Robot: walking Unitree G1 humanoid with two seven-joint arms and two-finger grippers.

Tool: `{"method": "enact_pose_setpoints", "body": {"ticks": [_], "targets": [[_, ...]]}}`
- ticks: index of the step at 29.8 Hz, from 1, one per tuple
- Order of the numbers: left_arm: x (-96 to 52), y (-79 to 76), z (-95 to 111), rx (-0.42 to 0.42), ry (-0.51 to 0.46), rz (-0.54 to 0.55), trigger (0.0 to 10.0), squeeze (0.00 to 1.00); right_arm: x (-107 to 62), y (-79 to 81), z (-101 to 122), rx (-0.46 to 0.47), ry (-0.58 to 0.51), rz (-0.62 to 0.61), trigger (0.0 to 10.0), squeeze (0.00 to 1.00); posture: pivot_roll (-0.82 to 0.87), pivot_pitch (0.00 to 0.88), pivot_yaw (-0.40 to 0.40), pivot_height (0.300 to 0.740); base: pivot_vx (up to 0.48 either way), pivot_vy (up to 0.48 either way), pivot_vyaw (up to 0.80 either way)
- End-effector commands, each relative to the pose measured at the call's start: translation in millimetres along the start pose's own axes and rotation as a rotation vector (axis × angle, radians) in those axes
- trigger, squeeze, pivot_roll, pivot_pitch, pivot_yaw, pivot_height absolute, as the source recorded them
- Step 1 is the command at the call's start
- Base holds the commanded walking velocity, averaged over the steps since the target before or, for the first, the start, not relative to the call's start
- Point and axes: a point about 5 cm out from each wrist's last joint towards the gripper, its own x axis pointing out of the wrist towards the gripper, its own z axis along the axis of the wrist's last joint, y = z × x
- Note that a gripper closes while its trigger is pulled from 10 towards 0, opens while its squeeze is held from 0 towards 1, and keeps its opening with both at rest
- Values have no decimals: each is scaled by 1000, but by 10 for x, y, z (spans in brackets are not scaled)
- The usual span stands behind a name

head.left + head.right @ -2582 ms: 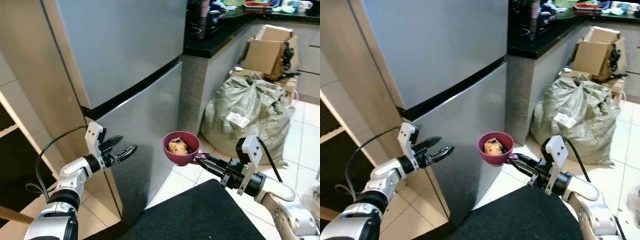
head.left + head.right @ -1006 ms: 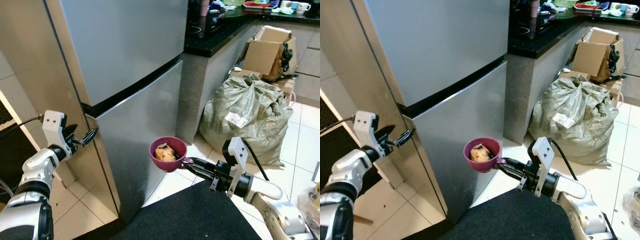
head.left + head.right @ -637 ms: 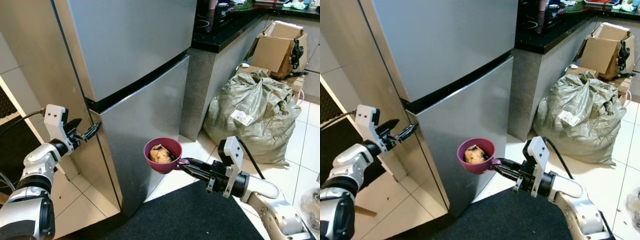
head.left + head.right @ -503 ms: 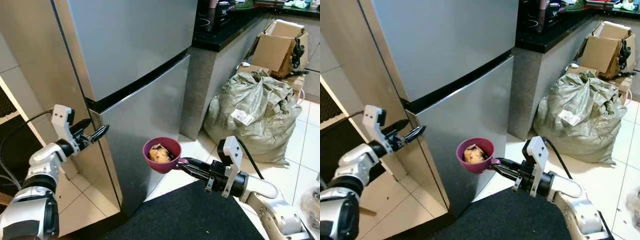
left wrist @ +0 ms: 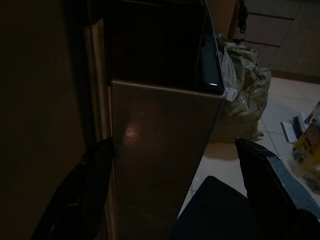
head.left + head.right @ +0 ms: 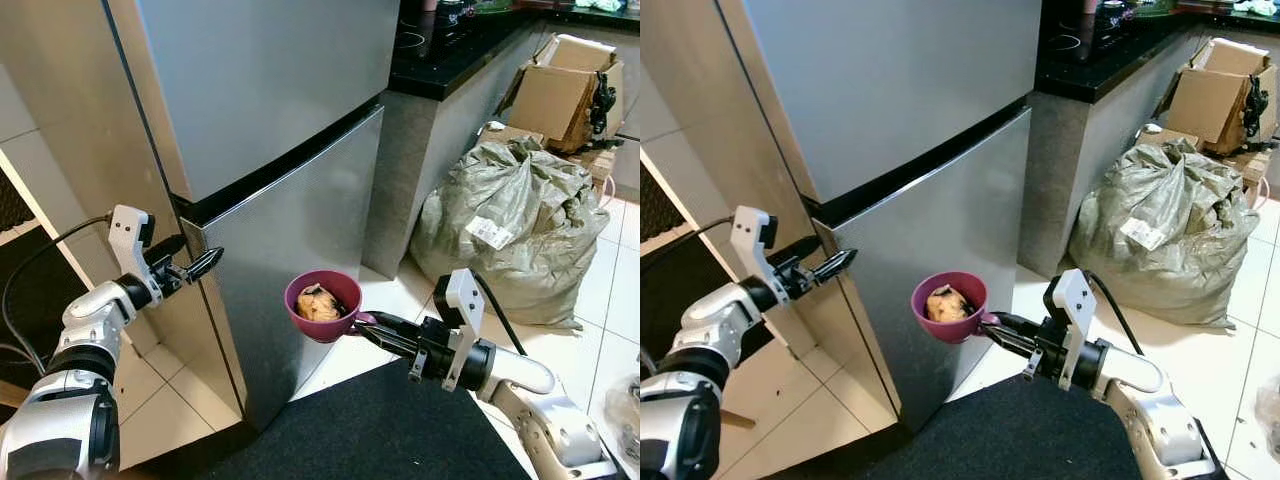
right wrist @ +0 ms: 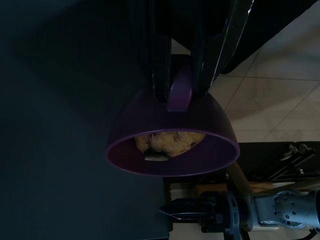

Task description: Restocking fridge

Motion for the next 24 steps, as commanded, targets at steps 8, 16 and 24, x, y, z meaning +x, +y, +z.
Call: {"method": "enact_pose_setpoints", "body": {"ticks": [8,16,24], "targets": [[329,-544,-291,-41,72,-323,10000,0,29,-22,67,-14,-28,-1,10000,0,-134,64,36,740,0,0,0],[403,-695,-355,-61,66,-388,10000,0,28,-35,77,-18,-32,-4,10000,0,-135,57,35,740,0,0,0],[444,-871,-435,-96,64,-460,10000,0,47,-41,76,-20,-35,-3,10000,0,-129,44,39,740,0,0,0]]}}
